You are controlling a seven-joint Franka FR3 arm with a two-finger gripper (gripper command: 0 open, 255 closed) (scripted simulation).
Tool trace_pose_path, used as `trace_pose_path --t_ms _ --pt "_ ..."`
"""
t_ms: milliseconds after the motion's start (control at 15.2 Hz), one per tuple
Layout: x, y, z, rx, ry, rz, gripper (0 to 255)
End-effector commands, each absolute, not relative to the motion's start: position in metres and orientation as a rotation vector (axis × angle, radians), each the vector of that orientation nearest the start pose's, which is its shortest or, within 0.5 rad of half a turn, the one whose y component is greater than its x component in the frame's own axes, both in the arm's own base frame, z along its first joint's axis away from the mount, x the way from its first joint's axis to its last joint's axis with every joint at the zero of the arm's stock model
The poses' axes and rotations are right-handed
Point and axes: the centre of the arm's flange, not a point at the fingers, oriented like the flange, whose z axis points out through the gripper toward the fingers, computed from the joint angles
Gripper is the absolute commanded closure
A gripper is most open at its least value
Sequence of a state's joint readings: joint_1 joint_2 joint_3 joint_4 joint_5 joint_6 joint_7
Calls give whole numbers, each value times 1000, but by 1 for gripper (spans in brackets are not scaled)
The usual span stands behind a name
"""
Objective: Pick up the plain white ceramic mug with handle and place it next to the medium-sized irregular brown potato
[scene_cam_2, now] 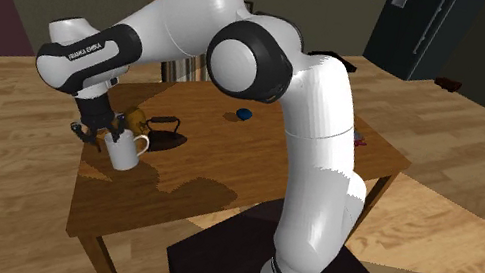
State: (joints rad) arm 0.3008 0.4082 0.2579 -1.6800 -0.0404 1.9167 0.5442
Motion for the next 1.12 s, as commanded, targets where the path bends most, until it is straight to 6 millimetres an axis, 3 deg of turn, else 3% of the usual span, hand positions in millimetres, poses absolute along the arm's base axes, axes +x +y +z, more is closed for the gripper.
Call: trace_pose_path --t_ms 0,264,528,1056 --pt "556 325 359 -3157 -30 267 0" --pt "556 325 359 -3157 -30 267 0" --pt "564 327 408 -3157 -30 267 0" --pt "564 327 408 -3157 -30 267 0"
